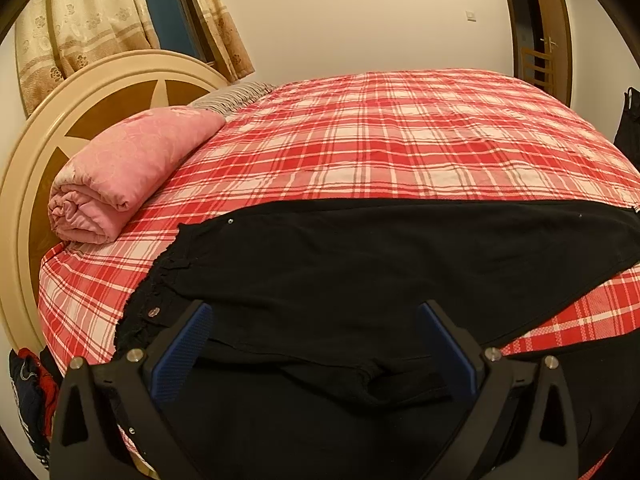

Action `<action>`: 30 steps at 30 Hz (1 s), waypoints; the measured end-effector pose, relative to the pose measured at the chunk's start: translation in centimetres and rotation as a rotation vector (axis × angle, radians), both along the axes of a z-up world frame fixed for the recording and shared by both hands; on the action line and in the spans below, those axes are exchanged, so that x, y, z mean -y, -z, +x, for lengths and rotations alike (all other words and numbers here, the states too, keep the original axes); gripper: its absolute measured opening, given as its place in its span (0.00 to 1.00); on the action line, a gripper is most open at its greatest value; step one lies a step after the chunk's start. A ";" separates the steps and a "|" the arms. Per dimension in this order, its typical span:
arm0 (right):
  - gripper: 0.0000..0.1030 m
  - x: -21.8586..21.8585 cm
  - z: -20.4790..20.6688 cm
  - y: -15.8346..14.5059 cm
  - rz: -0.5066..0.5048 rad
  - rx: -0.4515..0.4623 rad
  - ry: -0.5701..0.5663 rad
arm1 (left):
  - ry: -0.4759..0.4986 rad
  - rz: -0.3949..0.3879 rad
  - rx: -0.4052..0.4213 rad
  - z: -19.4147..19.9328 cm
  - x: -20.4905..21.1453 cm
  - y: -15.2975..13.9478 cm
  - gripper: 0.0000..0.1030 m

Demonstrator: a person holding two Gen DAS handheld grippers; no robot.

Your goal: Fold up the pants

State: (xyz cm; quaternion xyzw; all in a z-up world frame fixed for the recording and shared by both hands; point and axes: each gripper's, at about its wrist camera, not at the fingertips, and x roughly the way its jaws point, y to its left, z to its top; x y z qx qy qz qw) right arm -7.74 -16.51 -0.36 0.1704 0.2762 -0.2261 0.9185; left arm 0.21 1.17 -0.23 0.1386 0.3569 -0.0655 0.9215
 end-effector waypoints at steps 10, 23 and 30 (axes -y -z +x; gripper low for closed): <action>0.99 0.1 0.1 0.0 0.004 -0.001 0.000 | 0.002 -0.002 0.006 -0.1 -0.2 -0.1 1.00; 0.99 -0.1 0.1 0.0 0.009 -0.002 -0.003 | 0.004 0.001 0.010 -0.2 -0.2 -0.1 1.00; 0.99 -0.3 0.2 0.1 0.013 -0.006 -0.006 | 0.006 0.001 0.006 -0.2 -0.1 0.0 1.00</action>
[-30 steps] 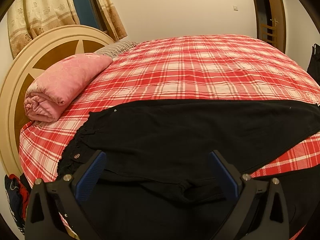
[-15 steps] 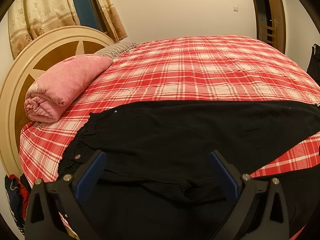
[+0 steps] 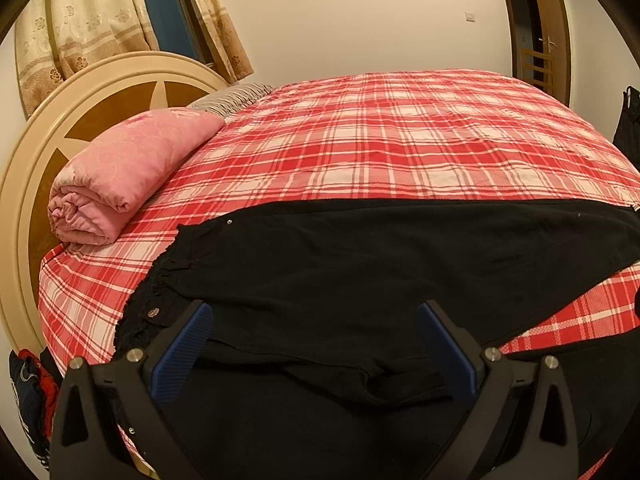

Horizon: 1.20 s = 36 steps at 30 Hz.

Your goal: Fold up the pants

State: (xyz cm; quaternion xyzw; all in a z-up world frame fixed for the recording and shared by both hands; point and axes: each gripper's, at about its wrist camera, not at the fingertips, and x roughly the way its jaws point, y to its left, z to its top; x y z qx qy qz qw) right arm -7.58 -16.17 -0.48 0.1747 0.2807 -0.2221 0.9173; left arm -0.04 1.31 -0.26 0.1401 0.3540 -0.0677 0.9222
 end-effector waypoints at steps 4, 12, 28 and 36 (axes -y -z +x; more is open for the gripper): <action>0.99 0.1 0.0 0.0 0.001 -0.001 -0.001 | 0.000 -0.001 0.001 0.0 0.0 0.0 1.00; 0.99 0.2 0.2 0.2 0.006 -0.006 -0.003 | -0.001 0.000 -0.001 0.0 0.1 0.0 1.00; 0.99 1.0 1.7 1.6 0.020 -0.053 -0.010 | 0.005 0.008 -0.038 1.4 0.6 1.4 1.00; 0.99 1.9 4.7 2.9 0.031 -0.115 -0.068 | 0.017 0.013 -0.087 3.3 0.8 2.9 1.00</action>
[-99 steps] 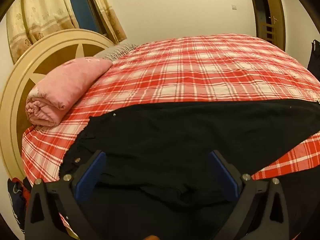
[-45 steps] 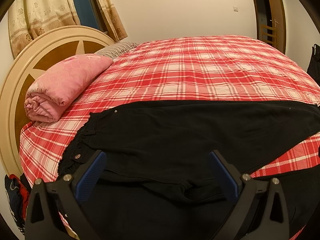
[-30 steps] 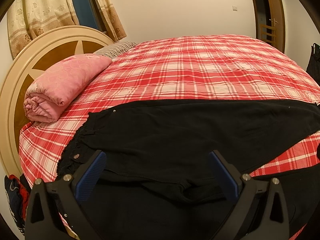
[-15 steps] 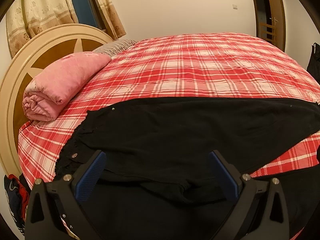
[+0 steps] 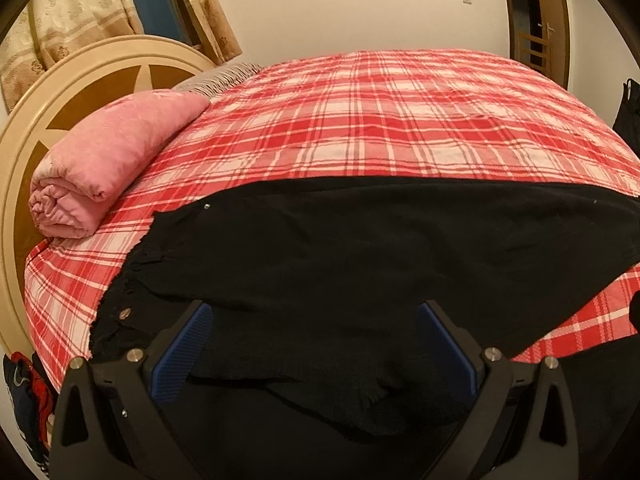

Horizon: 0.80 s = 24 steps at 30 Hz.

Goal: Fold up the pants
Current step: 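Grasp the black pants leg with the right gripper and lift it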

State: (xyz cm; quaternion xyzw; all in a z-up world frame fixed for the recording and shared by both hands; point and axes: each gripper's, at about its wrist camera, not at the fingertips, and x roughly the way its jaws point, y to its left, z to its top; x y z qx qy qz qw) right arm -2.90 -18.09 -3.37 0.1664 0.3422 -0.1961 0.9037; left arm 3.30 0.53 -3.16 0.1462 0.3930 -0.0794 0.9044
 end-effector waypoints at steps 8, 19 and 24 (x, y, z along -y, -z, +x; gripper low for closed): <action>0.98 2.4 10.1 0.0 -0.119 -0.088 -0.292 | -0.055 -0.037 -0.040 5.7 -3.6 -0.6 1.00; 0.70 1.1 24.0 6.2 -0.107 -0.275 -0.627 | -0.229 -0.089 -0.131 12.3 -9.1 2.4 1.00; 0.69 1.0 25.1 7.2 -0.095 -0.280 -0.675 | -0.254 -0.122 -0.208 13.2 -9.6 4.6 1.00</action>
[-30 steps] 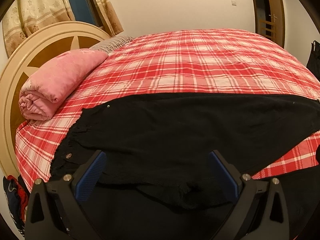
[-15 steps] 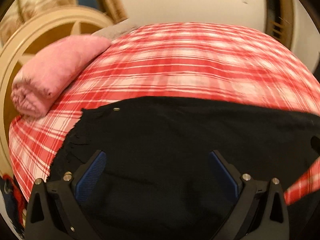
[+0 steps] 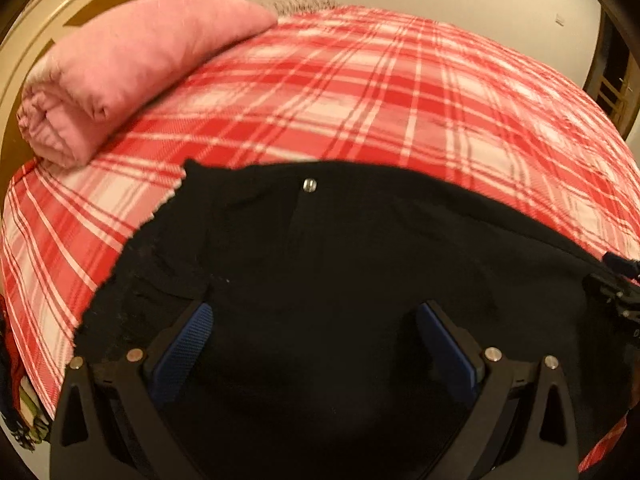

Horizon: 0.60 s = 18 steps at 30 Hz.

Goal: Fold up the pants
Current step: 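Grasp the black pants leg with the right gripper and lift it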

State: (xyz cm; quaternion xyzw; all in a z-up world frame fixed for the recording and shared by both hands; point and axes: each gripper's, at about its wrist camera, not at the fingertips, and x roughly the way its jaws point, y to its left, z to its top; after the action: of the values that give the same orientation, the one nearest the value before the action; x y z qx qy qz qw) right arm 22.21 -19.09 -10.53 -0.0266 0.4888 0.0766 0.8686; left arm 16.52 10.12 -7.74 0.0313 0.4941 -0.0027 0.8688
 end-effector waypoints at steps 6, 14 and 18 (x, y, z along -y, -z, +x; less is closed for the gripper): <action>0.09 -1.3 -0.9 -0.9 -0.032 -0.014 -0.077 | 0.002 -0.012 0.003 0.0 0.1 -0.2 1.00; 0.05 -4.0 -8.6 -7.9 -0.034 0.168 -0.135 | 0.007 -0.200 0.034 -2.3 -4.9 -4.0 1.00; 0.05 -6.6 -15.1 -9.7 -0.014 0.239 -0.194 | 0.021 -0.278 0.054 -2.7 -6.7 -6.3 1.00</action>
State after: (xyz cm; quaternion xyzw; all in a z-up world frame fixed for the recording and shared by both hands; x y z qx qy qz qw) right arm 7.15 -12.44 -0.83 -0.0885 0.3775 0.1530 0.9090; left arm 13.80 16.82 -1.40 -0.0843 0.4650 -0.0795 0.8777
